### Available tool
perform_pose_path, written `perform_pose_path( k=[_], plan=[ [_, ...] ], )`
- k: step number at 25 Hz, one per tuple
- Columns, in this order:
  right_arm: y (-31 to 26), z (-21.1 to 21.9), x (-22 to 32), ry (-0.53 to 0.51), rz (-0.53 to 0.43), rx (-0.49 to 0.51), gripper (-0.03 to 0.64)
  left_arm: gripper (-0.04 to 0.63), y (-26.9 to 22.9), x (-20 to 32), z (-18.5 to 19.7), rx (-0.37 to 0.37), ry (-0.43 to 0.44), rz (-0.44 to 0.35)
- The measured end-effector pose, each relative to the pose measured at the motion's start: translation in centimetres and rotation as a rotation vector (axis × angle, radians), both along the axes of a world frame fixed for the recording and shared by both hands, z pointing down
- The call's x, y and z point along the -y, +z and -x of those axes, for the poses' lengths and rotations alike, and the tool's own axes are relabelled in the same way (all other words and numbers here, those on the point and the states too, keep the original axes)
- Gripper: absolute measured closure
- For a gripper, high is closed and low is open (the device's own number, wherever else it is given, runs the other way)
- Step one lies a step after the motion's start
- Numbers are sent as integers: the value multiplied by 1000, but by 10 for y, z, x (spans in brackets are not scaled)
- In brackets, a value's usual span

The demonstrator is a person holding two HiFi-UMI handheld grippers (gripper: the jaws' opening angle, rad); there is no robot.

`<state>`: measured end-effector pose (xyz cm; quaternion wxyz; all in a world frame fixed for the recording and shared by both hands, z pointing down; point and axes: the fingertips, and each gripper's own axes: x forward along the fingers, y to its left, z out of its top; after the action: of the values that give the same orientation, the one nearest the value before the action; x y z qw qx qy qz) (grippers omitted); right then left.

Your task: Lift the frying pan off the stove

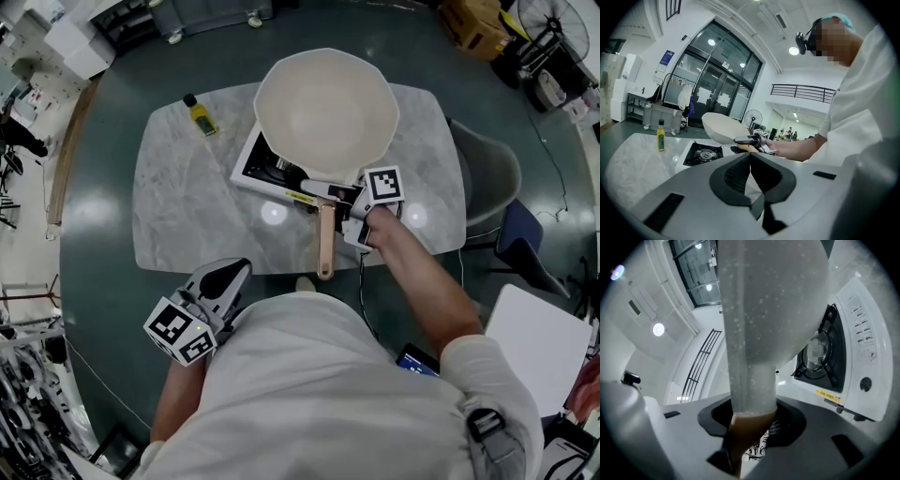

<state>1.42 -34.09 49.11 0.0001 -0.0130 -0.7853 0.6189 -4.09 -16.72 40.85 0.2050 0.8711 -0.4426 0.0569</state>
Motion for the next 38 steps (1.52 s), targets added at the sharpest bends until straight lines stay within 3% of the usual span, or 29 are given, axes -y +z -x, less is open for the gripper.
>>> perform_pose_path(
  k=[15, 22, 31, 38],
  plan=[
    [7, -152, 35, 270, 18, -63, 439, 575, 3, 17, -43, -12, 167, -12],
    [23, -217, 61, 387, 42, -72, 437, 575, 1, 24, -57, 15, 193, 1],
    [68, -260, 93, 491, 89, -85, 433, 575, 4, 28, -47, 54, 171, 44],
    [98, -264, 115, 522, 107, -59, 433, 575, 9, 35, -38, 73, 158, 62]
  ],
)
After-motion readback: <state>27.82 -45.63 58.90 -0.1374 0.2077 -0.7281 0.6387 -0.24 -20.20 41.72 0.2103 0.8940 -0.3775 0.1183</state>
